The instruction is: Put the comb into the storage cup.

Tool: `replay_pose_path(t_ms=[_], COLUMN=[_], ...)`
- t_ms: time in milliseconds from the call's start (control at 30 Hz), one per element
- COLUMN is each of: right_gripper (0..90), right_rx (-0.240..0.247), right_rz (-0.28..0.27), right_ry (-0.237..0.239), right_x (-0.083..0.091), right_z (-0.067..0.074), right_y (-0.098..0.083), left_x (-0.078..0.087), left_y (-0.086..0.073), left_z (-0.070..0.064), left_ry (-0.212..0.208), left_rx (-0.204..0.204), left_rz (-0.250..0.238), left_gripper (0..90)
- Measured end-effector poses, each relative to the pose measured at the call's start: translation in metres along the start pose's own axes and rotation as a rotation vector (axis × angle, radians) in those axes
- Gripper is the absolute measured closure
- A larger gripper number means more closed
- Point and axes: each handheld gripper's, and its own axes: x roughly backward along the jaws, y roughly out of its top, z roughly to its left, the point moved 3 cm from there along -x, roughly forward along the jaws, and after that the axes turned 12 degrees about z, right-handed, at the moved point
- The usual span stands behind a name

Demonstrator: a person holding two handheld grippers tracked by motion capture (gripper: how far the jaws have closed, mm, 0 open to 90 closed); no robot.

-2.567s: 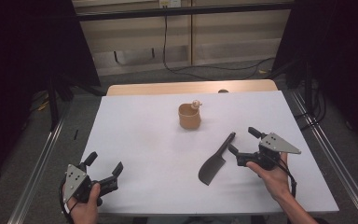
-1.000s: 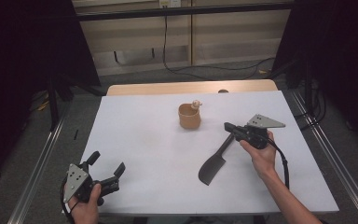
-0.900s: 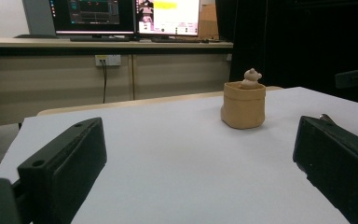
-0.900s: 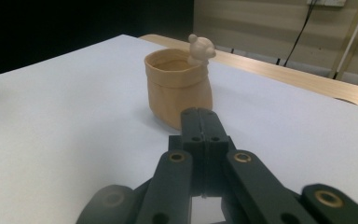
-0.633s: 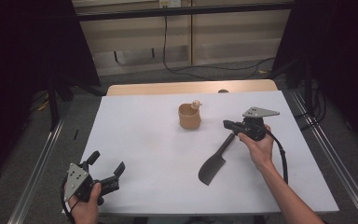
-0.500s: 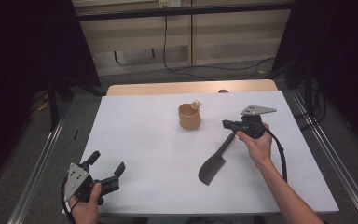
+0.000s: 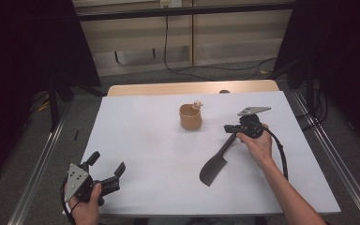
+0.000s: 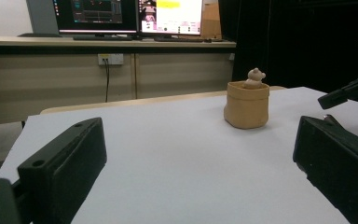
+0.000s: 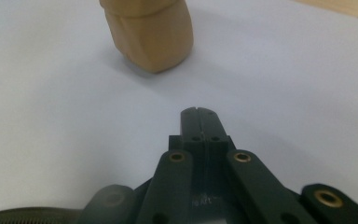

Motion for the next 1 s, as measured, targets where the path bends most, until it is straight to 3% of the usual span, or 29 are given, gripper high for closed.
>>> replay_pose_path(t_ms=[1000], right_gripper=[90.0], right_rx=[-0.019], right_rz=[0.113], right_ry=[-0.008], right_x=[-0.015], right_z=[-0.009], right_y=[-0.014], left_x=[-0.002], left_y=[-0.001], left_z=[-0.001], left_ry=[-0.008], left_rx=[-0.001], left_rz=[0.007], left_gripper=[2.8])
